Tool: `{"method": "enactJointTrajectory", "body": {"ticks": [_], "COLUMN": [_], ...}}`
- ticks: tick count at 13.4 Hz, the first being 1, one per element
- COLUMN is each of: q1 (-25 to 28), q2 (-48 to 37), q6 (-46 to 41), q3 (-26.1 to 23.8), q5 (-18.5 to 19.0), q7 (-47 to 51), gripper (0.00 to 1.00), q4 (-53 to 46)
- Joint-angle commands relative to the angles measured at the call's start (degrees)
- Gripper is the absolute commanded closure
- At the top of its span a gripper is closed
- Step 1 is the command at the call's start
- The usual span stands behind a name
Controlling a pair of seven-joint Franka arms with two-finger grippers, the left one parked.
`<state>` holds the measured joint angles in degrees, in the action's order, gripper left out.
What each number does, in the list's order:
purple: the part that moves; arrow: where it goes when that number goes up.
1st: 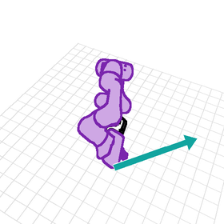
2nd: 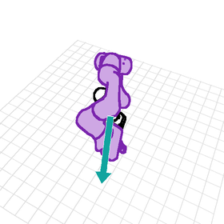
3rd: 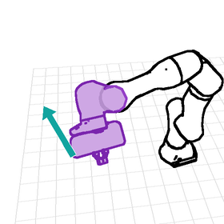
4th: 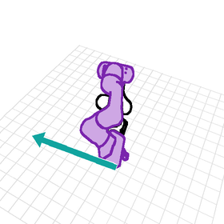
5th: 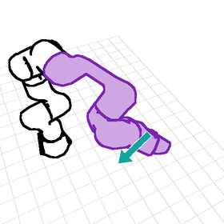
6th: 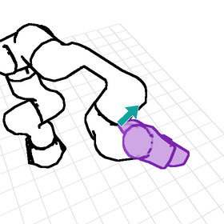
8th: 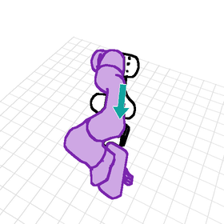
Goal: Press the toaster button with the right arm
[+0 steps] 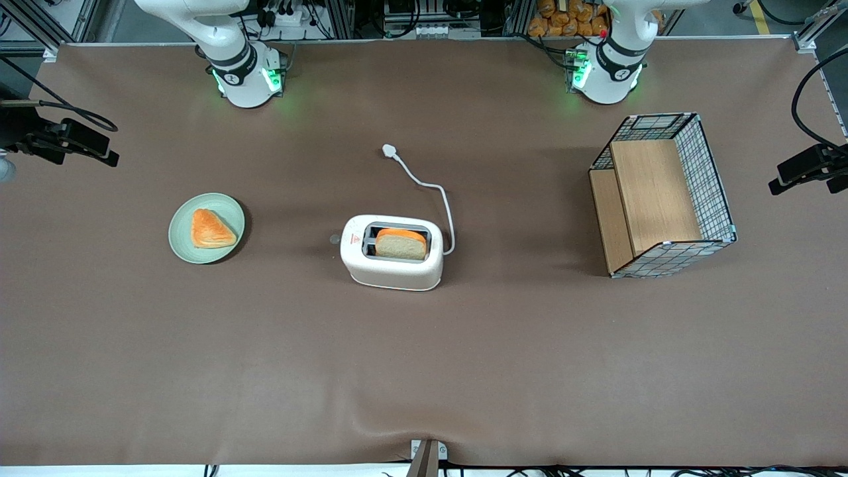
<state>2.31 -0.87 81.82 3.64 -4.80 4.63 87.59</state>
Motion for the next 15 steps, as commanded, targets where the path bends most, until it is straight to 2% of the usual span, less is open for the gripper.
{"method": "enactJointTrajectory", "body": {"ticks": [1,5,10,14,15], "q1": [-0.29,0.94,5.86,10.95,12.27], "q2": [0.96,2.1,8.15,13.17,13.79], "q6": [-0.52,-0.26,2.01,6.41,7.73], "q3": [0.05,-0.13,-0.13,-0.13,-0.13], "q5": [0.23,-1.0,-7.76,-8.03,-8.03], "q7": [0.38,0.73,1.44,4.15,4.86], "gripper": [0.0,0.0,0.0,0.0,0.07], "q4": [-1.63,-1.63,-0.93,-0.75,-0.14]}}
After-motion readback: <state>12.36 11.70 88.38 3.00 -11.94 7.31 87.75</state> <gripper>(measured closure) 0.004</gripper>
